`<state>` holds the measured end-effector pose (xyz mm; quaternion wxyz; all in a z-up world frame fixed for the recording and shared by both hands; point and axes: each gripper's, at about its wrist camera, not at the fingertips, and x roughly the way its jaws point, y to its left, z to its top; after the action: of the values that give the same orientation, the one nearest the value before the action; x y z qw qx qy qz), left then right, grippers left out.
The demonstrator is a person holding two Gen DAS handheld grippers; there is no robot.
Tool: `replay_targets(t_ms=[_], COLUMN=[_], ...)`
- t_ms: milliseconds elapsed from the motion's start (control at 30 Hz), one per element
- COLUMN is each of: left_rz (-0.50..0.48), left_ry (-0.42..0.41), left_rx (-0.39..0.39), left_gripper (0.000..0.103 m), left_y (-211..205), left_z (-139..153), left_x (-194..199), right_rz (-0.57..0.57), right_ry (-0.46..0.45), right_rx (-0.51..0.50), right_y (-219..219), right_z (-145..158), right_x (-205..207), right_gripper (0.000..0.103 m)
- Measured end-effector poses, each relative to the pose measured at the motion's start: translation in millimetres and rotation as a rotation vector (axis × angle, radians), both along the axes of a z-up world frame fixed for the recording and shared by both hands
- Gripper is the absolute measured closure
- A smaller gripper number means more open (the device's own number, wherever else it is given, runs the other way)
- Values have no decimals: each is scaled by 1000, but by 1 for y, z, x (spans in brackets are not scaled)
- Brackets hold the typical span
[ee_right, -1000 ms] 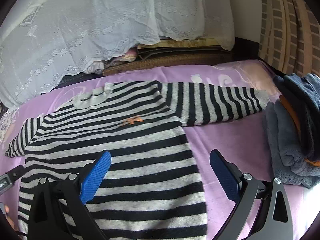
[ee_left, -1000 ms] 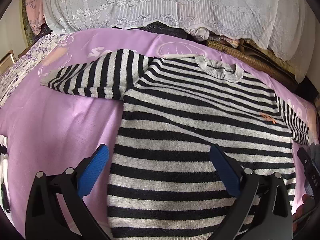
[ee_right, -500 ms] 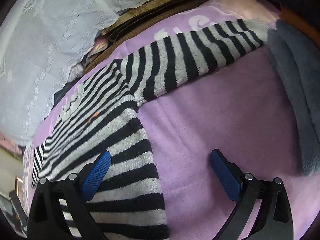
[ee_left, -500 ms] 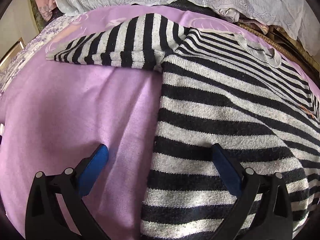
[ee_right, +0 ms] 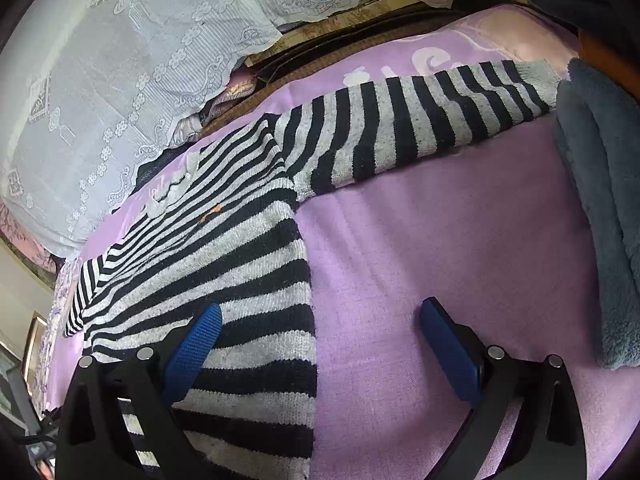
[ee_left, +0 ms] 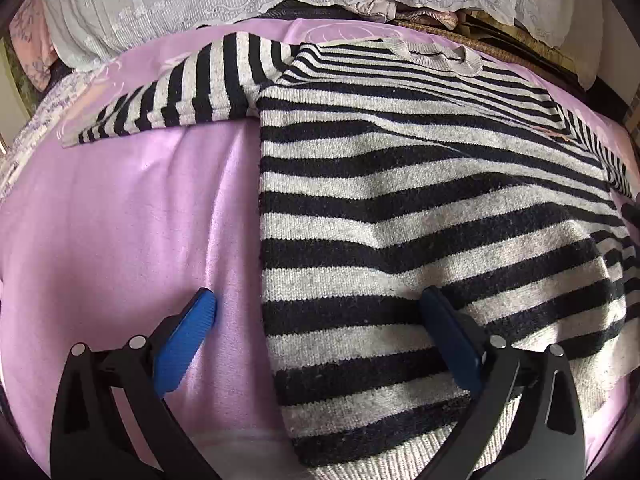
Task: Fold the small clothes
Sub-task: 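Move the right gripper to a sweater sleeve cuff and close on it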
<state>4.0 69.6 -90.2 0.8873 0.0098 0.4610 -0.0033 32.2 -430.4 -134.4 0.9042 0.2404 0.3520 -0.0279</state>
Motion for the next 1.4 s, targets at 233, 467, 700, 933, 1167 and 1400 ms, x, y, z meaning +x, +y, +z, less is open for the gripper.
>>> replay_targets(t_ms=[233,467,700,933,1167,1400], left_rz=[25,-146,-157,-76,16,-115], left_ry=[12,40,15,7,-89,-47], left_rx=[-32,-115,-17,88,106,35], left_gripper=[4,4,4,4,4,4], left_y=[35,-10,-4,22,5,-117], left_z=[2,-4,-1,15,58,53], left_x=[-9,8,-1,0,82,156], right_rz=[-174,-309,-429,-491,-473,-494], right_ry=[13,-13,-71,-89,-115,-105], right_rx=[159,137,87,56,56,46], right_y=[-49,-85,-111,-125,-125,-126], right_z=[11,10,18,20,24,25], right_x=[24,67,81,94,93,90], right_gripper=[3,3,4,57,69,42])
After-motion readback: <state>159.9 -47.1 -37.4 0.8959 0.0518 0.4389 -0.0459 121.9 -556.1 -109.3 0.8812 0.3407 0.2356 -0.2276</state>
